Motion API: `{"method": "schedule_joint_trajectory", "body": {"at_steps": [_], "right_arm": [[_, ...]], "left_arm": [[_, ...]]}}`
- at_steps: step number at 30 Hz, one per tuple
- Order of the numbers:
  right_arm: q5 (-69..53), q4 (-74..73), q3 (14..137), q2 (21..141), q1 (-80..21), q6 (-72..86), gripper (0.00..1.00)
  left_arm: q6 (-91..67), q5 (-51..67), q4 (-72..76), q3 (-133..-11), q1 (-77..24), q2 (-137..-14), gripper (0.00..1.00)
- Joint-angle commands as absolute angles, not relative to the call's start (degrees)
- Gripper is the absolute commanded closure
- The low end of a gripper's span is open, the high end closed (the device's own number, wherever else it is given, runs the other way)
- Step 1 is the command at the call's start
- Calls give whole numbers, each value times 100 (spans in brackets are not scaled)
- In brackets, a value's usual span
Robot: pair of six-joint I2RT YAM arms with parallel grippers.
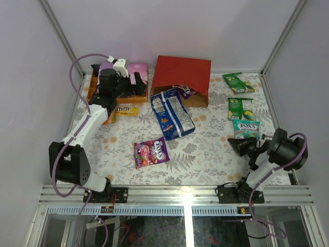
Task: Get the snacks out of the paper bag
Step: Adjust the snack at the center of the board.
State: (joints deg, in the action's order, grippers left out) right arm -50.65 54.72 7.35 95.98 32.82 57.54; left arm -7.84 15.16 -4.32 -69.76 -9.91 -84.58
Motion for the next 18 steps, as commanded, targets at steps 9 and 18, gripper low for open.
{"method": "schedule_joint_trajectory", "body": {"at_steps": [9,18], "right_arm": [[-5309,9122,377,10557,3308,7765,100],[-4392,5160,1183,6997,3313,6319,83]], "left_arm": [[-703,1437,-299,-6952,-947,-8320,0],[-805,1440,-228,-6957,-932,-8287,0]]}}
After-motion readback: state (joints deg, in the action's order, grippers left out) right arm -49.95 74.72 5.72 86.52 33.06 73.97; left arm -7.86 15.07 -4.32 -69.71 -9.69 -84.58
